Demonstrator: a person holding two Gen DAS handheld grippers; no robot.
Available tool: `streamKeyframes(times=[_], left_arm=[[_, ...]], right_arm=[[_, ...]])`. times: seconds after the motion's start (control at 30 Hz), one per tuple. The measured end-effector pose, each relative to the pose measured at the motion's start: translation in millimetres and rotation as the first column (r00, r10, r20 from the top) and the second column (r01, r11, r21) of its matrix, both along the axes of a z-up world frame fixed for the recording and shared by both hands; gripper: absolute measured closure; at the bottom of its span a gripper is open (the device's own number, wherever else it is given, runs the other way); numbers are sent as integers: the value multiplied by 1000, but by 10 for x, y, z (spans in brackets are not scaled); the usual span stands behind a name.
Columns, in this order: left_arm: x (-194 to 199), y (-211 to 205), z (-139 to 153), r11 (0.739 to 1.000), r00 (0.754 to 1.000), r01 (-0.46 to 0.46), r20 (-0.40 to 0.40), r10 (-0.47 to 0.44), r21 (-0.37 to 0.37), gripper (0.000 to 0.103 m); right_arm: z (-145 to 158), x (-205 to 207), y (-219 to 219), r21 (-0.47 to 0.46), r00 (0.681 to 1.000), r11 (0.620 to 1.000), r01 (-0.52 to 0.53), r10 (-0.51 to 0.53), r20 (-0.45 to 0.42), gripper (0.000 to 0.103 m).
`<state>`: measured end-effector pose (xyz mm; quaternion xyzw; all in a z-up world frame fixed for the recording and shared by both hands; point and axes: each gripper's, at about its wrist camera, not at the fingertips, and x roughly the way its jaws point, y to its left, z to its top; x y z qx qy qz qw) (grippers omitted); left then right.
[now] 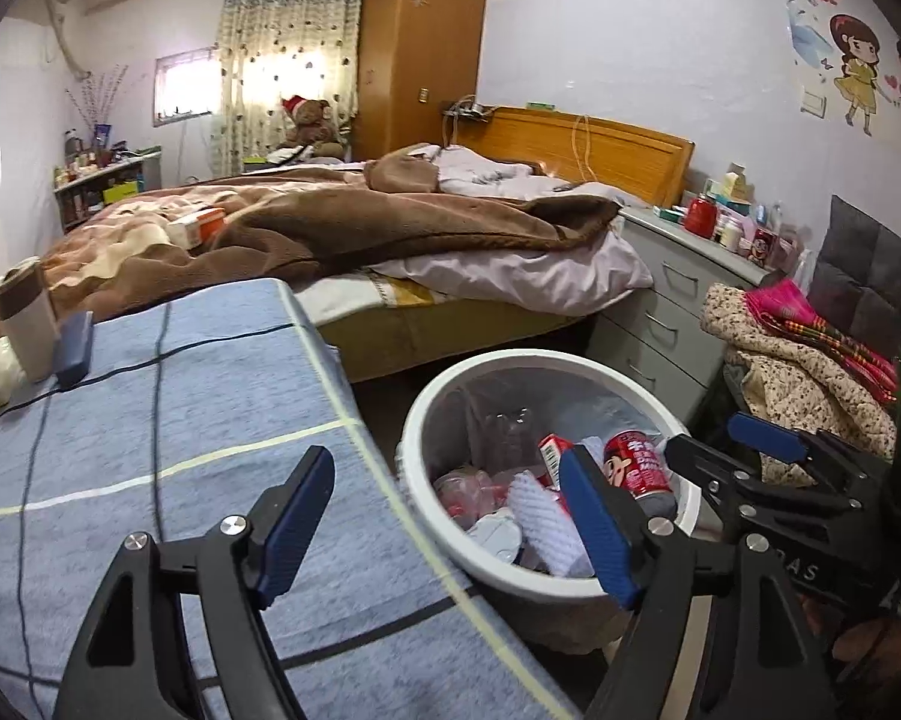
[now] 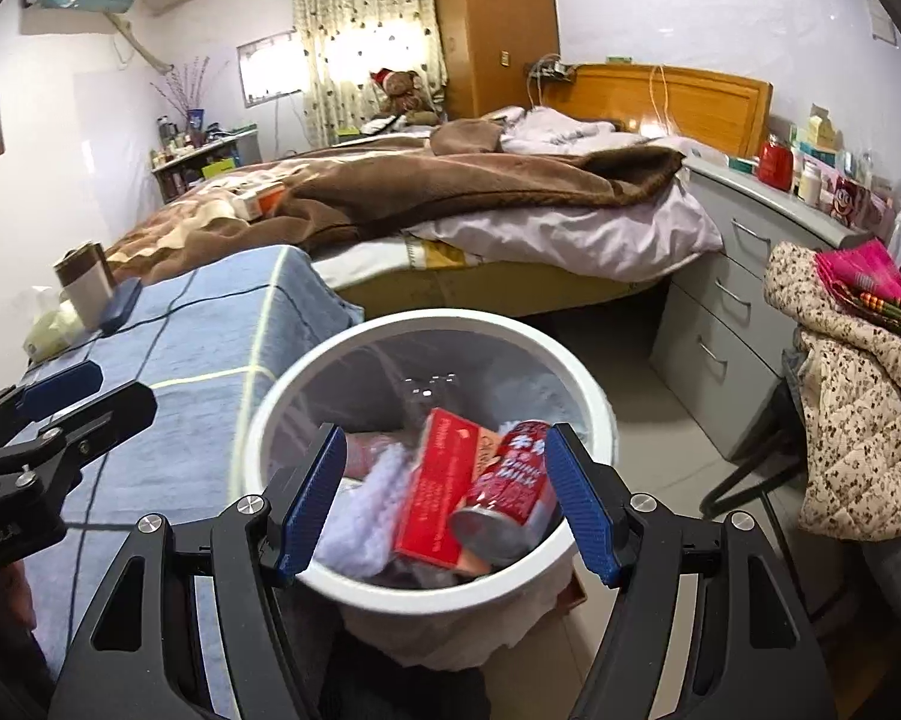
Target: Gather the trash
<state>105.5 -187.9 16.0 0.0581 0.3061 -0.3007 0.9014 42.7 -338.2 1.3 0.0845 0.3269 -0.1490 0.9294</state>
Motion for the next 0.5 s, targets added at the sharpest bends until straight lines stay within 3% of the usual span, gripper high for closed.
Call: streamKeyframes(times=[0.5], left_arm=[[-418,470,62,991,985,-130,114,131,-10,22]], right_arm=[[34,-257,393,-35,996,999,-18,21,84,33]])
